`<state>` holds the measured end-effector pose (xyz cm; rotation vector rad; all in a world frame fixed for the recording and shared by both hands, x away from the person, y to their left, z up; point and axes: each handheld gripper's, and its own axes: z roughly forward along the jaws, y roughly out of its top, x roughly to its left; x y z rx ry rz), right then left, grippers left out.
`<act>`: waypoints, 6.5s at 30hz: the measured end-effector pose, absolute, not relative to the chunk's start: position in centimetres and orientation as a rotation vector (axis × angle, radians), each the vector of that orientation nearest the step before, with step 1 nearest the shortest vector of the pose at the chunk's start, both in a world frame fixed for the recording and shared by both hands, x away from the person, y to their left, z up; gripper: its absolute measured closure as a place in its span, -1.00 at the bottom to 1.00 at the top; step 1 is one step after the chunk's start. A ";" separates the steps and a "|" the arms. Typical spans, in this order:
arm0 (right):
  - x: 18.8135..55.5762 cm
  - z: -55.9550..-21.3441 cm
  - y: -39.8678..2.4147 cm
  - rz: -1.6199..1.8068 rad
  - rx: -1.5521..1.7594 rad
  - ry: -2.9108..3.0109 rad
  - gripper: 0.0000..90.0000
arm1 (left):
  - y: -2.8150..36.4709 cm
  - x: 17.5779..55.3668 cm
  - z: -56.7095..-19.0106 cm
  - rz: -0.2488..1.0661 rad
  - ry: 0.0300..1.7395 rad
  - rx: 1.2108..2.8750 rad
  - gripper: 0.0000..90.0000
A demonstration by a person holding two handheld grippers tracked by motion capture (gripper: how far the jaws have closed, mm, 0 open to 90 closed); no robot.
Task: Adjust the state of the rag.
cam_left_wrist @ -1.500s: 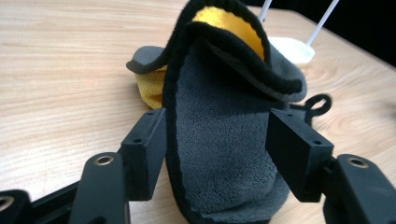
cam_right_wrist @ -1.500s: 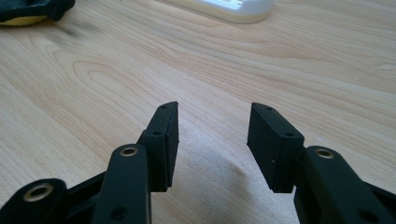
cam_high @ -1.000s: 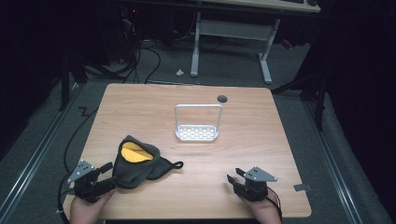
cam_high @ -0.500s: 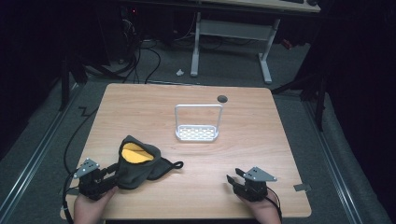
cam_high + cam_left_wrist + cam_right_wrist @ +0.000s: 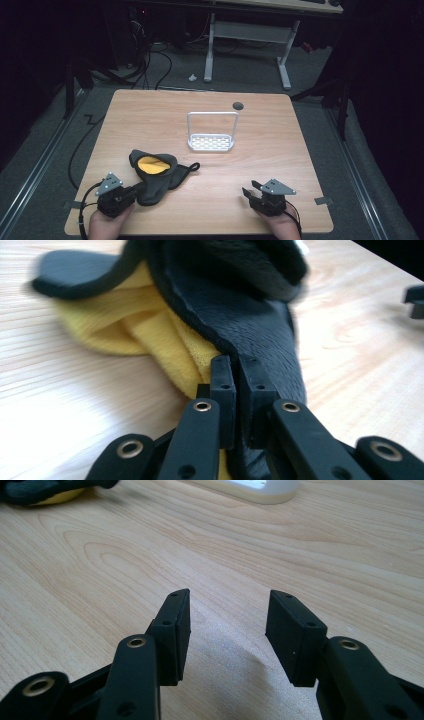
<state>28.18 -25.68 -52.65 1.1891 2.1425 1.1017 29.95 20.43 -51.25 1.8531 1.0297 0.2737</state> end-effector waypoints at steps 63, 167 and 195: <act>28.0 -50.7 -10.7 1.139 0.899 2.334 0.04 | 19.9 30.0 -50.0 0.337 1.080 1.765 -0.10; 22.5 -51.2 -29.4 0.880 1.407 2.056 0.42 | 12.4 29.4 -51.9 0.279 0.955 2.087 0.39; 23.9 -52.2 -31.8 0.778 1.465 2.040 0.38 | 14.0 28.0 -52.3 0.235 1.020 2.131 0.28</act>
